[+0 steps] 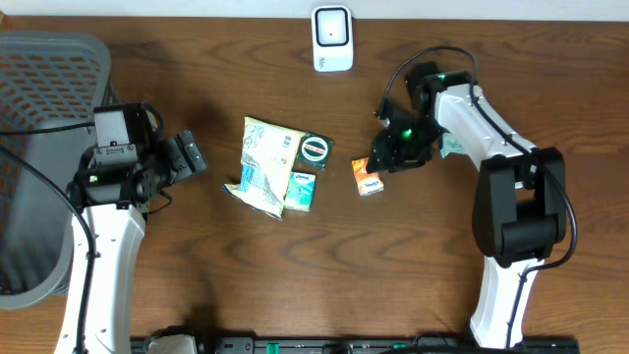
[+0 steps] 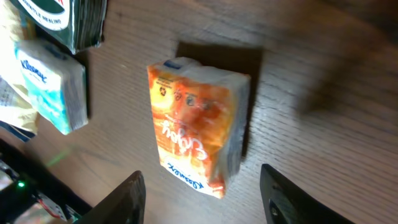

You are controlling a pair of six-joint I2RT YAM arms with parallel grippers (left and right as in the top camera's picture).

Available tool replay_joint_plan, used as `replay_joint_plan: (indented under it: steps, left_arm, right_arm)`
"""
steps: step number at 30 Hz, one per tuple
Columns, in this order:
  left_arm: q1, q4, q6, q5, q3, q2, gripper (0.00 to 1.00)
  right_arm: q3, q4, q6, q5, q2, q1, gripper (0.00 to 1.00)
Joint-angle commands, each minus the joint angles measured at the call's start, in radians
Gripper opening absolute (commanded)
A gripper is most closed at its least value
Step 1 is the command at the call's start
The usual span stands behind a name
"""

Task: Scan the item barcode

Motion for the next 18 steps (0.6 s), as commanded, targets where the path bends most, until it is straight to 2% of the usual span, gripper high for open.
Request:
replay_joint_plan:
  steps: [1,7,18]
  left_arm:
    - [0.003,-0.002,-0.002,0.002,0.001,0.002,0.98]
    - [0.003,-0.002,-0.002,0.002,0.001,0.002,0.97]
    - [0.003,-0.002,-0.002,0.002,0.001,0.002,0.98]
  right_arm:
    - [-0.022,0.008,0.034,0.058,0.008,0.011,0.49]
    - [-0.066,0.034,0.036,0.053,0.008,0.013,0.42]
    - [-0.132,0.109,0.036,0.026,0.008,0.047,0.38]
